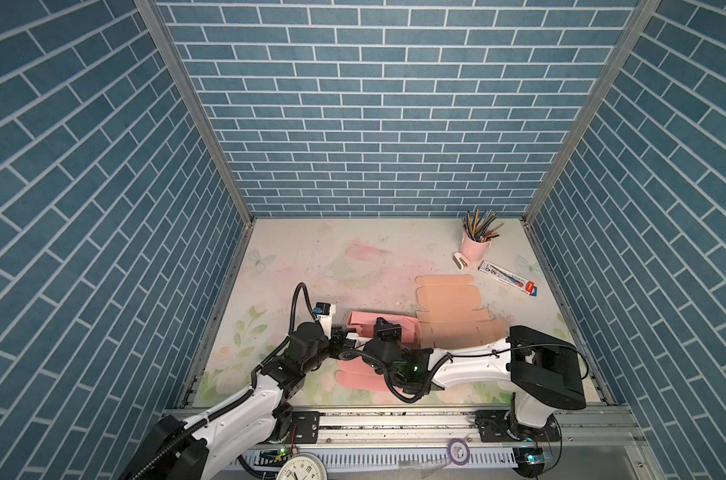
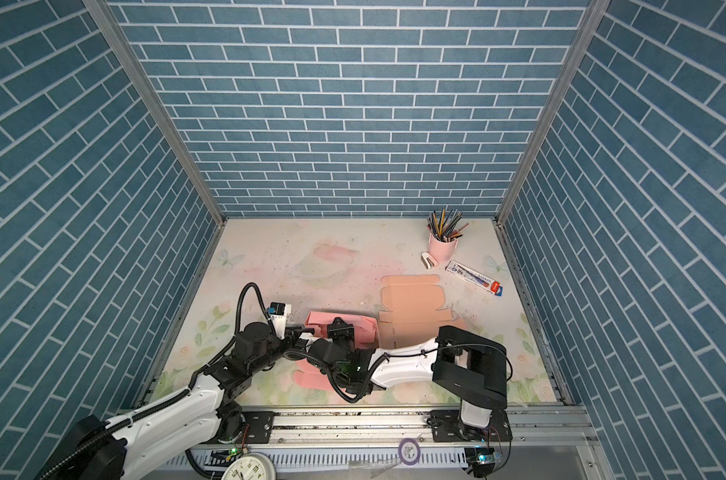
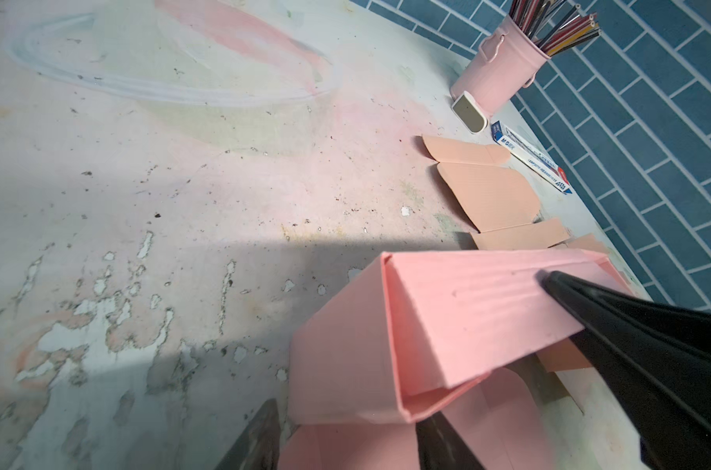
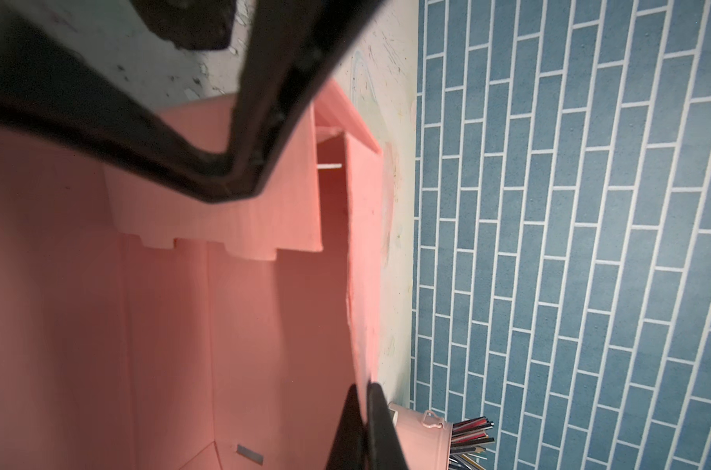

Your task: Fold the paper box

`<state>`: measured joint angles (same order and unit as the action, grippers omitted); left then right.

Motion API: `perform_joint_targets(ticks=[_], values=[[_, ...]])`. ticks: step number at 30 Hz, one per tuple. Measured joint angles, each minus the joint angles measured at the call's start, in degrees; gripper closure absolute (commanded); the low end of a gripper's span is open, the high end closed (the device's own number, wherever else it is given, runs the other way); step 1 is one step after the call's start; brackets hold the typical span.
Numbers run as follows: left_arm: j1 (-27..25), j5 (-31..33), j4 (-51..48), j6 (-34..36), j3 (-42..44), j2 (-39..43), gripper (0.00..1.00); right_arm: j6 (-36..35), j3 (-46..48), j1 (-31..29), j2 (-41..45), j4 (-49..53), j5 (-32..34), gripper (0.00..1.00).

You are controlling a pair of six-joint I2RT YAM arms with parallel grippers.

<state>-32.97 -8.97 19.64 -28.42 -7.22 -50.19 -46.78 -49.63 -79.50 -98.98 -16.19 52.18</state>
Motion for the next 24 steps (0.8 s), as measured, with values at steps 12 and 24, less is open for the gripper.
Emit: perform_joint_targets(ticks=[12, 24], values=[[-2.69, 4.46, 4.35, 3.28, 0.0, -3.32, 0.55, 0.46, 0.83, -1.07, 0.37, -0.52, 0.79, 1.0], [-4.59, 7.78, 7.15, 5.51, 0.61, -4.15, 0.62, 0.61, 0.9, -1.18, 0.74, 0.44, 0.76, 1.0]])
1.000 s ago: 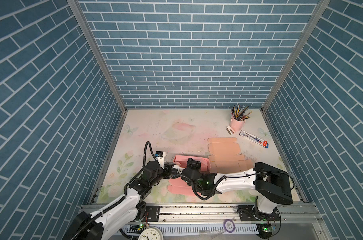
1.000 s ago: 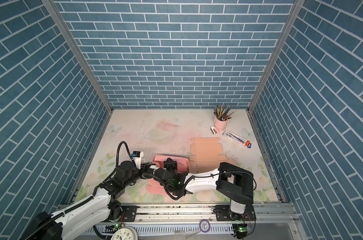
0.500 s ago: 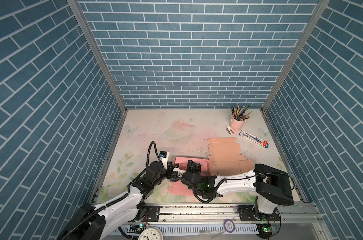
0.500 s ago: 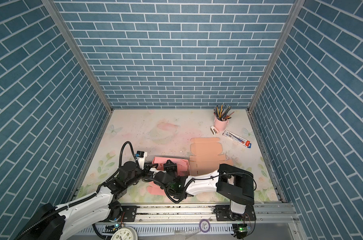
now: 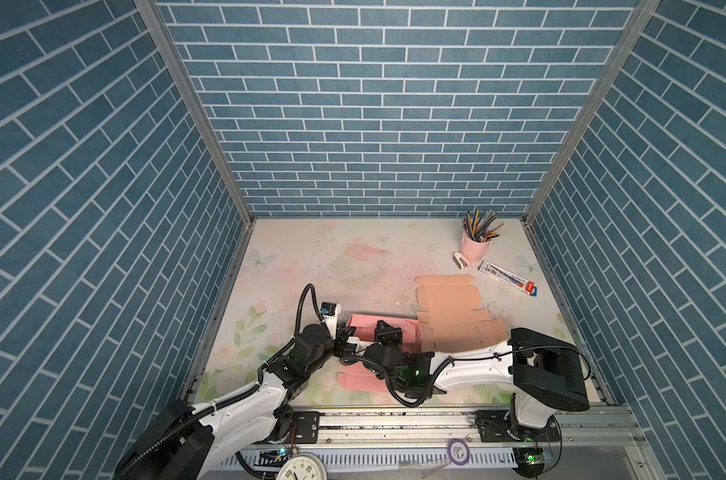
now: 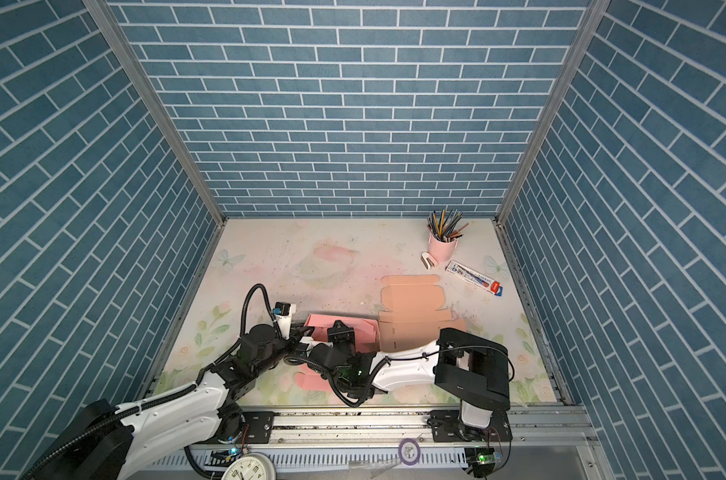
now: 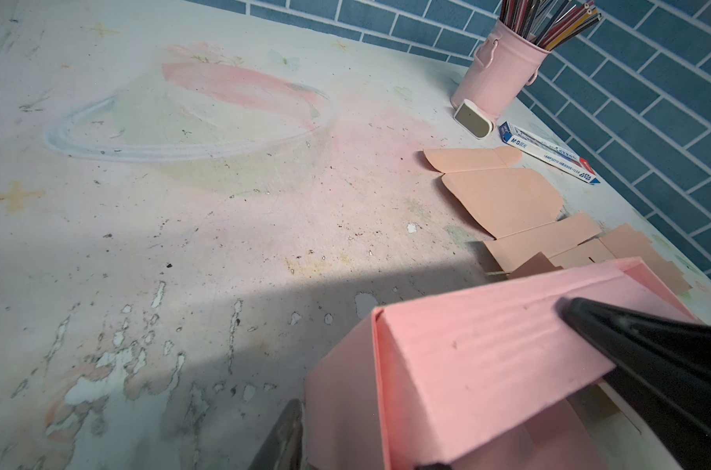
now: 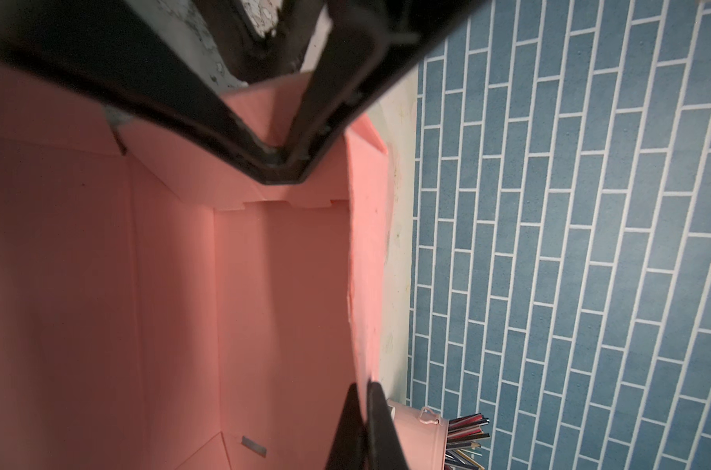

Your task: Fold the paper box

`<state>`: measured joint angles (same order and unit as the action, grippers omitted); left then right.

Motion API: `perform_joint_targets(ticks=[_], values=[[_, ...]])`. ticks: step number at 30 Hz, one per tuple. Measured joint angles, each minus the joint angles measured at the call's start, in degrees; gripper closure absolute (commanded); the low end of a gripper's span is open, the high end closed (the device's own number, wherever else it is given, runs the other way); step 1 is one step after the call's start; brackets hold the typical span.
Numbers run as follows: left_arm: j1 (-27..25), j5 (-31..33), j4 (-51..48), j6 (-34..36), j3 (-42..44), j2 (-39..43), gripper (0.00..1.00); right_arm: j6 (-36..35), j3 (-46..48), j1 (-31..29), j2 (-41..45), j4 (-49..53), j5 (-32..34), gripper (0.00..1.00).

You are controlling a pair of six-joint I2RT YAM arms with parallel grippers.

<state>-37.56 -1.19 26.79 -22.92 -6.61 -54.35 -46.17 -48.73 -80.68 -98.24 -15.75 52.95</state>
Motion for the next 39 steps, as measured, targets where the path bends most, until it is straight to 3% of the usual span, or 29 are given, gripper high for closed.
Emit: perform_joint_targets(ticks=[14, 30, 39], values=[[-1.49, 2.16, 4.85, 1.77, 0.55, -3.1, 0.61, 1.01, 1.46, -0.02, 0.96, -1.01, 0.04, 1.0], [-2.69, 2.08, 5.62, 3.61, 0.57, -2.08, 0.79, 3.67, 3.15, -0.26, 3.02, -2.08, -1.75, 1.0], [-3.1, 3.82, 5.2, 4.02, 1.09, 0.68, 0.84, 11.02, 3.19, -0.83, 5.99, 2.29, -6.49, 0.71]])
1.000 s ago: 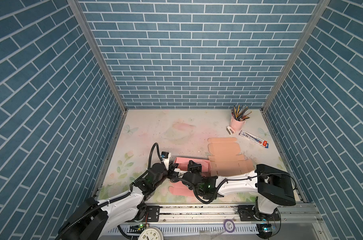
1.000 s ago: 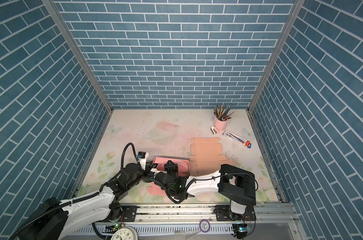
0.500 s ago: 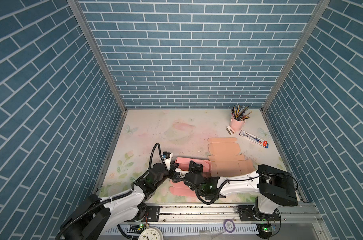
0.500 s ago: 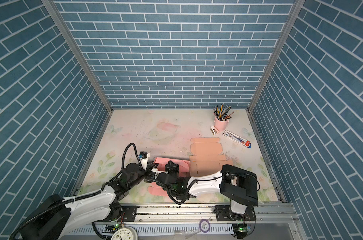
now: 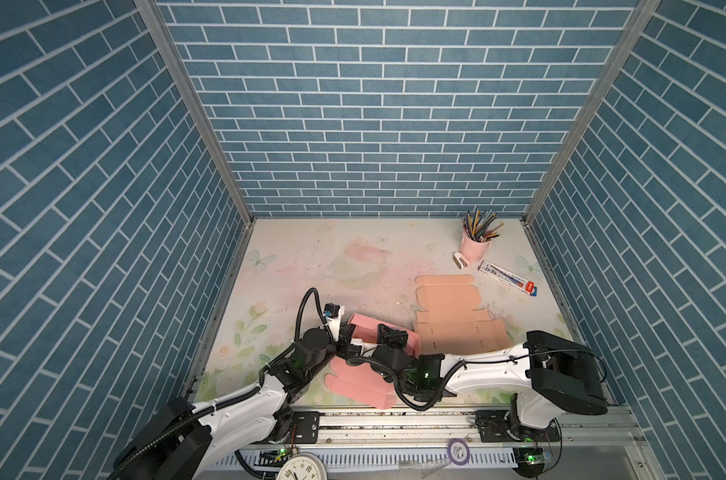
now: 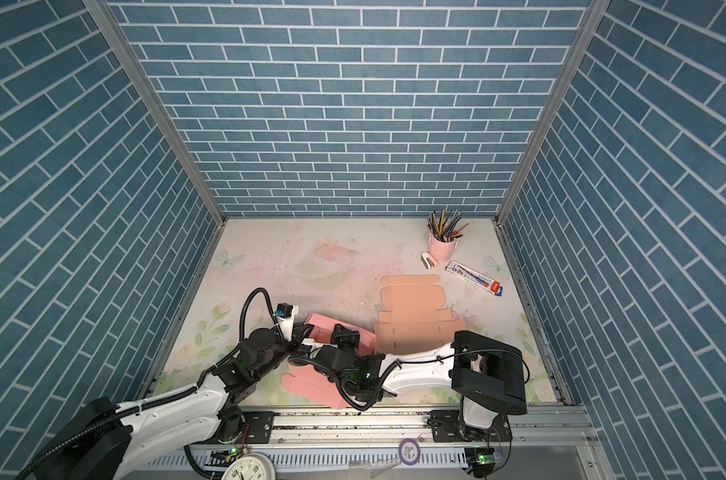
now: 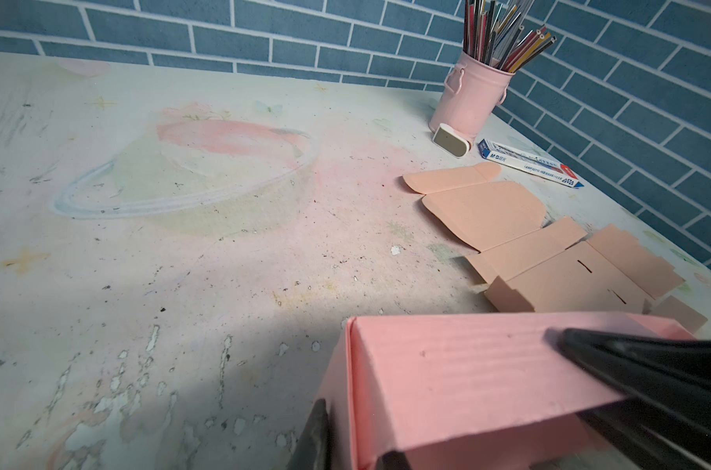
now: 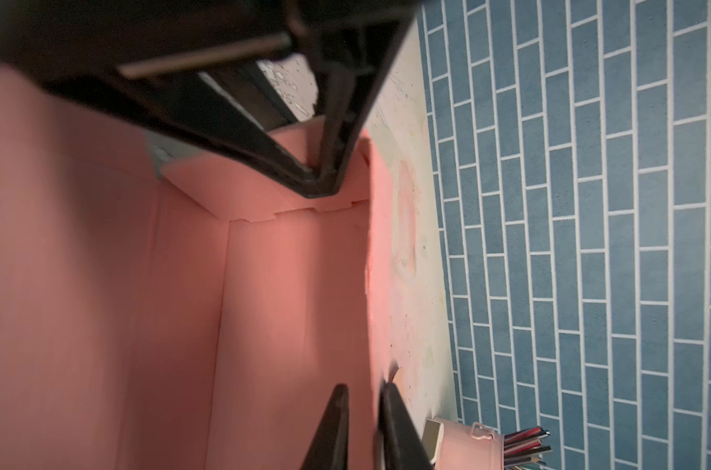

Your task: Fold the paper box

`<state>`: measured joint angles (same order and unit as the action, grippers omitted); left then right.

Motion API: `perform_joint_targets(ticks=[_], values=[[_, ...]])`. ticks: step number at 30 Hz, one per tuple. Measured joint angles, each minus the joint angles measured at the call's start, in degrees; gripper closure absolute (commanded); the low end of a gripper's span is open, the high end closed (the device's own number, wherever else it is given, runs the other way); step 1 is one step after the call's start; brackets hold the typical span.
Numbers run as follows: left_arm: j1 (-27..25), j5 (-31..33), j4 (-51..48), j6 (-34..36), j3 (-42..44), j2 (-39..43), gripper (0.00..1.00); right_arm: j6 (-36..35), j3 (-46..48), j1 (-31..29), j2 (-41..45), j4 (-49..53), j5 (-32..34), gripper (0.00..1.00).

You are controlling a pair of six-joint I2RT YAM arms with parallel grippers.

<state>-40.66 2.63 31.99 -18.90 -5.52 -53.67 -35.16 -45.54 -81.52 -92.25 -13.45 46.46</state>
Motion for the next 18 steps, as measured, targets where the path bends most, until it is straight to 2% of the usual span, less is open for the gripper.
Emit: perform_joint_targets(ticks=[4, 11, 14, 18], values=[[-0.04, 1.03, -0.22, 0.24, 0.0, 0.87, 0.87, 5.27, -0.24, -0.13, 3.72, 3.67, -3.28, 0.62], [-0.09, 3.32, -0.9, 0.31, 0.0, 2.56, 0.87, 16.24, -1.77, 0.37, 11.52, 8.76, -8.81, 0.55], [-0.28, 4.35, -0.94, 0.33, 0.0, 2.25, 0.87, 22.29, -2.19, 1.95, 16.33, 8.83, -13.99, 0.53], [-1.38, 6.32, -1.49, 0.83, -0.02, 1.31, 0.87, 31.63, -5.68, 7.23, 19.21, 9.33, -20.63, 0.52]])
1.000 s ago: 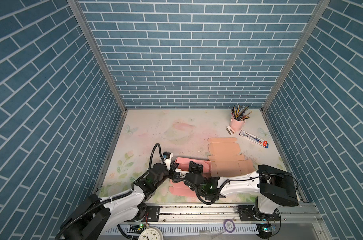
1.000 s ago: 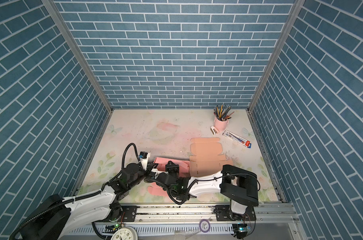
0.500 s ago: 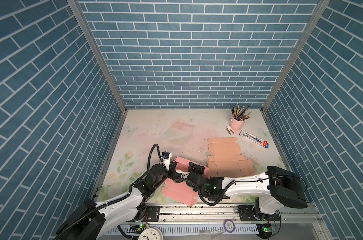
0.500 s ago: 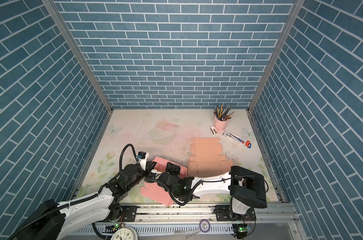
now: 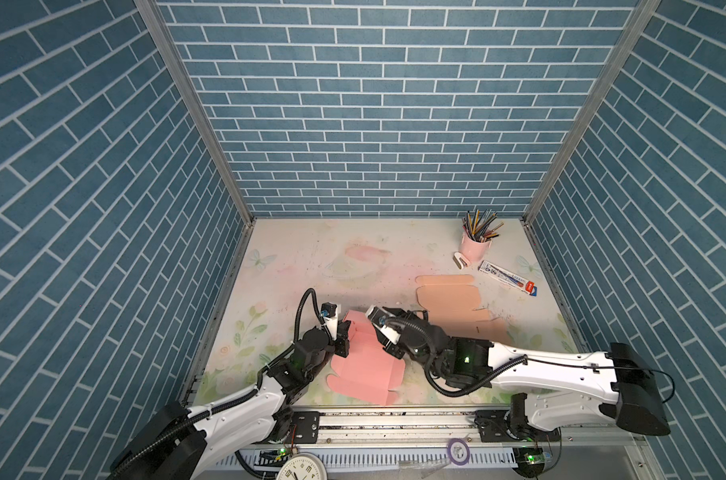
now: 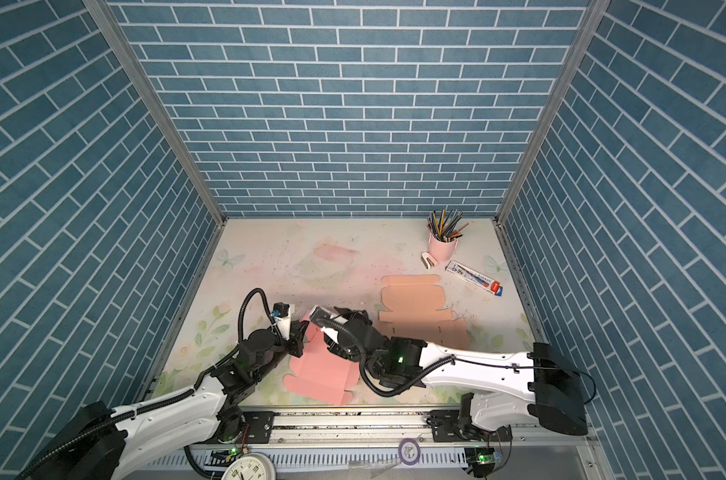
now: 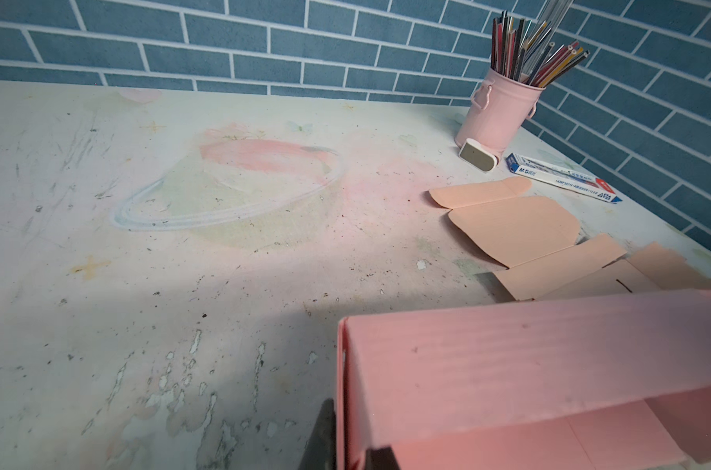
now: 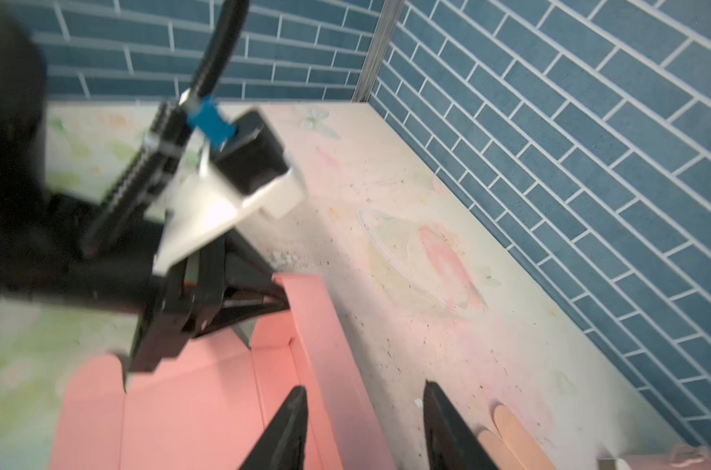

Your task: Fold the paper box

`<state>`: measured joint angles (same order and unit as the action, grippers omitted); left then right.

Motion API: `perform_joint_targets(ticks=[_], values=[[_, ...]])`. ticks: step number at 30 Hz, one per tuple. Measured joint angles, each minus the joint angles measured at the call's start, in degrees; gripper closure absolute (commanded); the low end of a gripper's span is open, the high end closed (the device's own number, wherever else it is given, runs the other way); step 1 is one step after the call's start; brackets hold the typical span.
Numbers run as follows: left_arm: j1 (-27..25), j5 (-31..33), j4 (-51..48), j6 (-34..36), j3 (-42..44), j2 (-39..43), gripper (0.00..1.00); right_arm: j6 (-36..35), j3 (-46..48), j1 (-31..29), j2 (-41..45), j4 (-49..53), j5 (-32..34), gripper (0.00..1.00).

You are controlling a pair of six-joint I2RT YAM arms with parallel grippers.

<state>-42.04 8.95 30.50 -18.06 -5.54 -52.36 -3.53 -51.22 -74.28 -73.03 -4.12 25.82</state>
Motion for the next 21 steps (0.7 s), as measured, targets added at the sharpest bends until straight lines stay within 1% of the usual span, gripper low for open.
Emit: perform_joint_targets(ticks=[4, 7, 9, 16, 21], values=[[-0.83, 1.92, -0.17, 0.79, -0.09, -0.48, 0.87, 9.81, -6.23, 8.63, -1.64, 3.3, -7.85, 0.52], [-1.05, 2.97, -0.15, 1.07, -0.24, -0.83, 0.87, 15.12, -9.38, 14.03, -4.48, 4.61, -13.46, 0.53], [-1.2, 3.74, -0.15, 1.2, -0.33, -1.14, 0.87, 17.66, -10.29, 16.46, -7.21, 5.29, -17.07, 0.53], [-1.38, 8.04, -0.2, 1.25, -0.66, -1.64, 0.86, 21.66, -12.09, 19.32, -18.38, 7.37, -28.0, 0.56], [-1.38, 10.67, -0.17, 2.08, -1.46, -3.1, 0.86, 22.23, -14.4, 21.16, -23.28, 8.22, -34.99, 0.62]])
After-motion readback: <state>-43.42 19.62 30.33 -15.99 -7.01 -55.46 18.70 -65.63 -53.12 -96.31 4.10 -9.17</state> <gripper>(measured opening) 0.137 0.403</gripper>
